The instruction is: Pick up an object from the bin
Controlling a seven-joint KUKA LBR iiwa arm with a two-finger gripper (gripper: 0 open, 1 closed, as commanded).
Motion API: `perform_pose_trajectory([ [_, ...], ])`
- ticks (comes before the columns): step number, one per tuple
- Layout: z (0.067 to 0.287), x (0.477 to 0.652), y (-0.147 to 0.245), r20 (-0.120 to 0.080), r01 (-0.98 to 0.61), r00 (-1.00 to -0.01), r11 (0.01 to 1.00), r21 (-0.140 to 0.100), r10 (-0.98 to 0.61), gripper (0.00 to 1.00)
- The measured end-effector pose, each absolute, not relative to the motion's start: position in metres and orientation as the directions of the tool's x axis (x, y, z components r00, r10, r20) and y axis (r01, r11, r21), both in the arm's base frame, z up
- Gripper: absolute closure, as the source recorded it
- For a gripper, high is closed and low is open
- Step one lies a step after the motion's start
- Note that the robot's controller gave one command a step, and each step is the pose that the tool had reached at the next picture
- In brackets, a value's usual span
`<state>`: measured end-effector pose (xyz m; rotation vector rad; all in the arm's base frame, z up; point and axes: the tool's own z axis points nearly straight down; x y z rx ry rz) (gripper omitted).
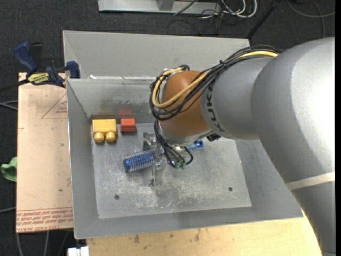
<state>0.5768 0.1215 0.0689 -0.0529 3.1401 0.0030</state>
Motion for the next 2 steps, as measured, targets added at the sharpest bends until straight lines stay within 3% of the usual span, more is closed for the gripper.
perform_pose_trajectory([
  [1, 0.0689, 0.5766, 0.1214, -0.001, -0.033, -0.999, 0.999, 0.002, -0.033, 1.00],
  [2, 0.0774, 0.5768, 0.1217, -0.001, -0.032, -0.999, 0.999, 0.002, -0.032, 1.00],
])
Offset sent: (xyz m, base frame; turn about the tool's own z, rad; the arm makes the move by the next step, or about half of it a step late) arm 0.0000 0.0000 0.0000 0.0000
